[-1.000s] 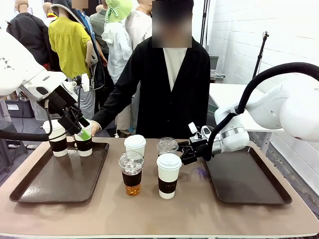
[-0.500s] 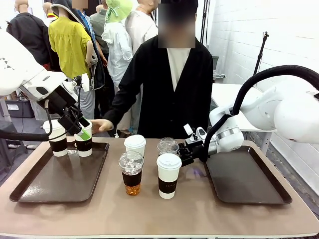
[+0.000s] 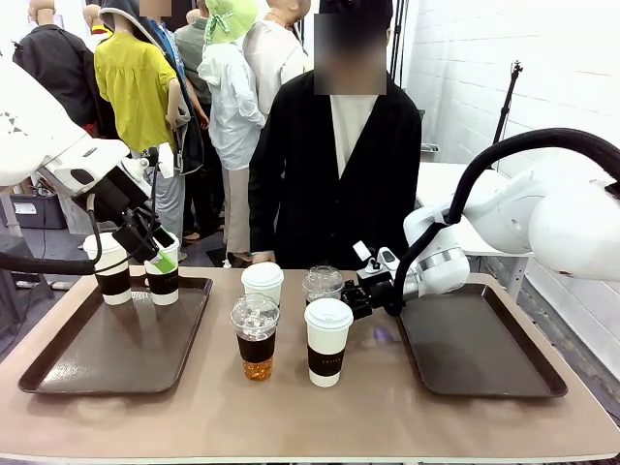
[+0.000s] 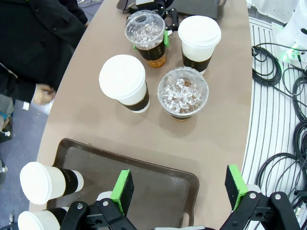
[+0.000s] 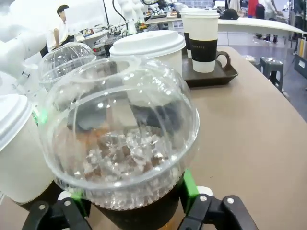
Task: Distribute the coffee onto the tray.
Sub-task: Pick up one iced Americano and place it on the right Handle tray.
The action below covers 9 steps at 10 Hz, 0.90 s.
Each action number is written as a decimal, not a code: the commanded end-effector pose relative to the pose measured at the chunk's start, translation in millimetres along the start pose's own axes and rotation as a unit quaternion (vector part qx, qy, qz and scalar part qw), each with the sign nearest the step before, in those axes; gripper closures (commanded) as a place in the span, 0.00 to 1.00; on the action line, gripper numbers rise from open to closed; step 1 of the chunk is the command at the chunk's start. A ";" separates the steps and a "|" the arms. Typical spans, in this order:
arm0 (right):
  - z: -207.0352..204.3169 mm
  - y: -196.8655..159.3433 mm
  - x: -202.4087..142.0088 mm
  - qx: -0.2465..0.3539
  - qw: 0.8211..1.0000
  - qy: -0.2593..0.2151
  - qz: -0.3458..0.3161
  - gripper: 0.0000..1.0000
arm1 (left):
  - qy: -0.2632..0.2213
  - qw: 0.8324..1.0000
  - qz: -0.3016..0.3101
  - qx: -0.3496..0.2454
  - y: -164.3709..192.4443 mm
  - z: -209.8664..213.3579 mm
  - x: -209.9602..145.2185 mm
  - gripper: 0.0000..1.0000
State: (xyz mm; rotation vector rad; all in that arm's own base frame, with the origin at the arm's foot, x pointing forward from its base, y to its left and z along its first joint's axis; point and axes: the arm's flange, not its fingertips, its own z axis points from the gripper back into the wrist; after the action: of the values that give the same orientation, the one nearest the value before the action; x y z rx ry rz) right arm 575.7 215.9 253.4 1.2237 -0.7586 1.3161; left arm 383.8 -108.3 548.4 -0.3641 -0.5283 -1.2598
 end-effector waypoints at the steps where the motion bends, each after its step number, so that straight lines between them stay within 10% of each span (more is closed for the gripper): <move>1: -2.3 -8.1 0.6 0.011 1.000 0.006 -0.007 0.35 | -0.012 1.000 -0.008 -0.006 1.7 0.6 -1.9 0.00; 9: 70.9 7.5 19.1 -0.043 0.996 -0.073 -0.002 0.35 | -0.012 1.000 -0.008 -0.006 1.7 0.6 -1.9 0.00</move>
State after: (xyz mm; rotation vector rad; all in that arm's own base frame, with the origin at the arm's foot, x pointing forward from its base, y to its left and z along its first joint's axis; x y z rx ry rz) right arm 592.8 163.5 274.9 1.2380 -0.8441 1.2366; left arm 383.8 -108.3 548.5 -0.3639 -0.5283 -1.2597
